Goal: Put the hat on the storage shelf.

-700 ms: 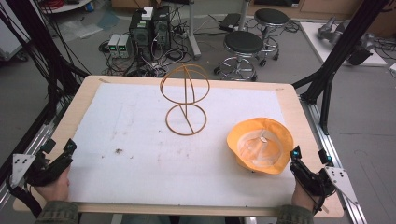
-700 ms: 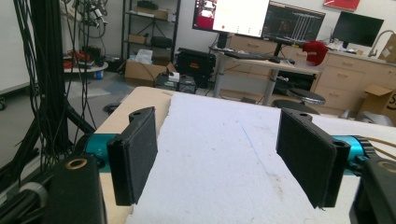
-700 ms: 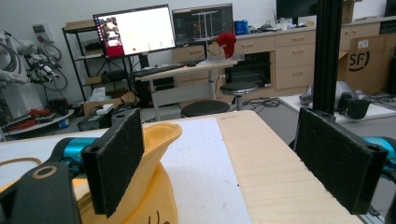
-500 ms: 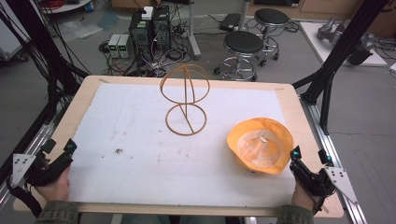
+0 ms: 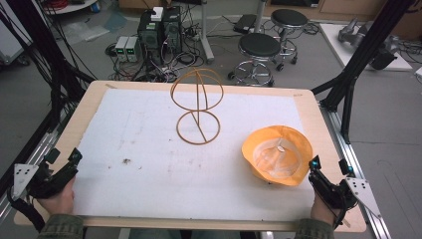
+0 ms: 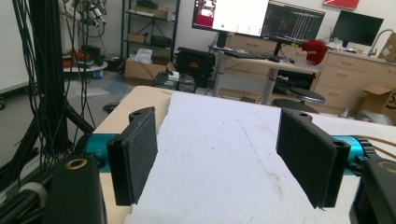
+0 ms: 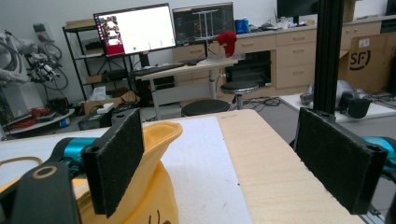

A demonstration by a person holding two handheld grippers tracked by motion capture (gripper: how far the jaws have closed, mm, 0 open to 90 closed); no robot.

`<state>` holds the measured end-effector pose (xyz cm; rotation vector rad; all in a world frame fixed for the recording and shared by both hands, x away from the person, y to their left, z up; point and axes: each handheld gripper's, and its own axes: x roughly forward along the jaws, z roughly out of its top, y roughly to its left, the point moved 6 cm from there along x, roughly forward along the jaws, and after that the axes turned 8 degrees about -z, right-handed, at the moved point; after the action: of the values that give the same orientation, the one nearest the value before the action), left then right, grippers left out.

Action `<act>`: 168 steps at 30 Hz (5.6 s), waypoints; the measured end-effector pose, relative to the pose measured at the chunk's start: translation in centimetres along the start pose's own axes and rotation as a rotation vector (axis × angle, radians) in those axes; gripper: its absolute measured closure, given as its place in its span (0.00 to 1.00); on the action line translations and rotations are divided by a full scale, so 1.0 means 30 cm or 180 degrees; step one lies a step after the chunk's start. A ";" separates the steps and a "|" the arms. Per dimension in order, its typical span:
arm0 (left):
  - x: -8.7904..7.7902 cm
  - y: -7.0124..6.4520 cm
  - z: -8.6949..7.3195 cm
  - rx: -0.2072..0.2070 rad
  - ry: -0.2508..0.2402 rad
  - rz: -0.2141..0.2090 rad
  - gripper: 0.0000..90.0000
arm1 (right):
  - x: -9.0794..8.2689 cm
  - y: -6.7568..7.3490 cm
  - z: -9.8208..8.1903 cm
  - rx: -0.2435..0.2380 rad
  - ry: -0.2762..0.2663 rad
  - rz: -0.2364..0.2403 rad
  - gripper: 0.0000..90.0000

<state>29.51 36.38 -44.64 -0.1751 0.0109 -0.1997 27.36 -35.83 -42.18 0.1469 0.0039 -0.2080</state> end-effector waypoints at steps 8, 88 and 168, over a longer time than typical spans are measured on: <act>0.003 0.001 -0.001 -0.0001 0.0005 -0.0001 0.33 | 0.001 0.009 0.003 -0.0014 -0.0002 0.0031 0.17; 0.010 -0.008 -0.006 0.0004 0.0001 -0.0020 0.33 | 0.088 0.076 -0.005 -0.0133 0.1646 0.0490 0.44; 0.011 -0.034 -0.006 0.0043 -0.0001 -0.0075 0.34 | 0.036 0.296 0.212 -0.0614 -0.0330 0.0886 0.96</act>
<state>29.62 35.29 -44.63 -0.1618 0.0070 -0.2231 30.16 -28.38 -34.61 -0.0565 -0.0990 0.0632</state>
